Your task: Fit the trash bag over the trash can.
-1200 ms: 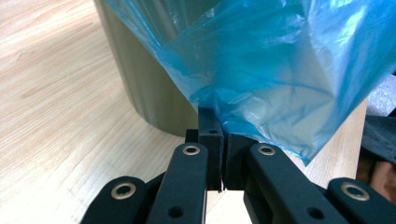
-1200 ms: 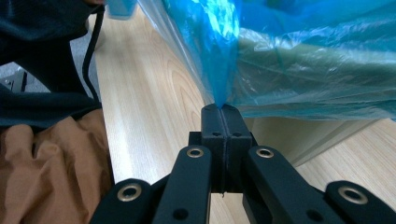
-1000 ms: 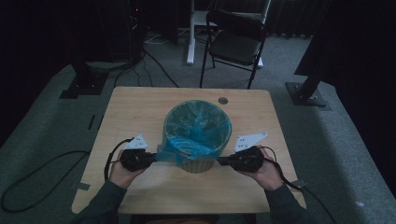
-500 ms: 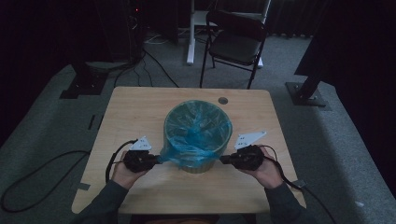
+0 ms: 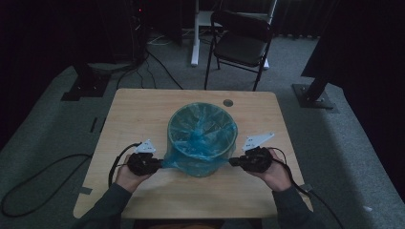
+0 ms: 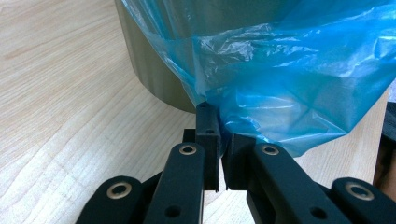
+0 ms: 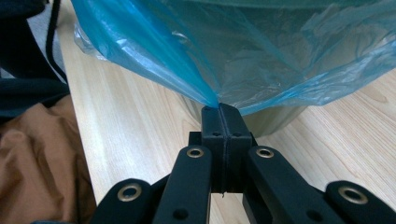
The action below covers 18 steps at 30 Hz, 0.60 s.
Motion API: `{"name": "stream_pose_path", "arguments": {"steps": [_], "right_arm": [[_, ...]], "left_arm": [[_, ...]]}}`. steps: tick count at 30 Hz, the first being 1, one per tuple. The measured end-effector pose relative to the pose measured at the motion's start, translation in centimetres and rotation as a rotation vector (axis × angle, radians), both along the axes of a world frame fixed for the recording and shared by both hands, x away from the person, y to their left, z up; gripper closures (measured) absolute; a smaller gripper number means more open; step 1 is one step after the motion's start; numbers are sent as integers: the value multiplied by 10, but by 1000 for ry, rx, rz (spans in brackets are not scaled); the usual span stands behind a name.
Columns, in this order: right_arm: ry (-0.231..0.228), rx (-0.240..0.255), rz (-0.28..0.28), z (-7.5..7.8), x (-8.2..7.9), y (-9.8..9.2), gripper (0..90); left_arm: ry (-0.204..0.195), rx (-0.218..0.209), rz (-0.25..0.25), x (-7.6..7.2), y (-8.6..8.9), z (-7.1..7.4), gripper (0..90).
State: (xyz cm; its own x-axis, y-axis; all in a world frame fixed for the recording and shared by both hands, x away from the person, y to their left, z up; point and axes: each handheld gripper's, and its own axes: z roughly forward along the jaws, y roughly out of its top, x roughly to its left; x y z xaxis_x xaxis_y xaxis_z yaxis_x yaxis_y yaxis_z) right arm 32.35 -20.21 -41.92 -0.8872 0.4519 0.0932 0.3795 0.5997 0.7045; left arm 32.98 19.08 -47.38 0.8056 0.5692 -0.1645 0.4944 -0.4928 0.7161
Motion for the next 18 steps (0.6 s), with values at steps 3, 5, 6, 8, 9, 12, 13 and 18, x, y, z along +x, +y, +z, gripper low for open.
{"name": "stream_pose_path", "arguments": {"steps": [3, 5, 6, 8, 9, 12, 13, 18], "right_arm": [[-1, -6, -3, 0, 0, 0, 900], [10, -12, -9, -2, 1, -1, 900], [8, -9, -9, -1, 1, -1, 900], [-4, 13, -2, 1, 0, -3, 801], [-4, 13, -2, 1, 0, -3, 801], [-18, 35, 0, 5, -2, -5, 703], [-23, 44, 4, 6, -2, -6, 703], [-30, 64, 12, 8, -3, -8, 596]], "left_arm": [[15, -3, 13, 1, 2, -1, 856], [15, 12, 30, 1, 3, -1, 752], [17, 7, 30, 0, 4, -1, 711], [17, -6, 30, -1, 6, 1, 623], [10, -9, 26, -3, 7, 3, 623], [2, -16, 18, -6, 11, 5, 546], [2, -16, 18, -6, 11, 5, 546], [-12, -27, 9, -14, 23, 7, 505]]}}
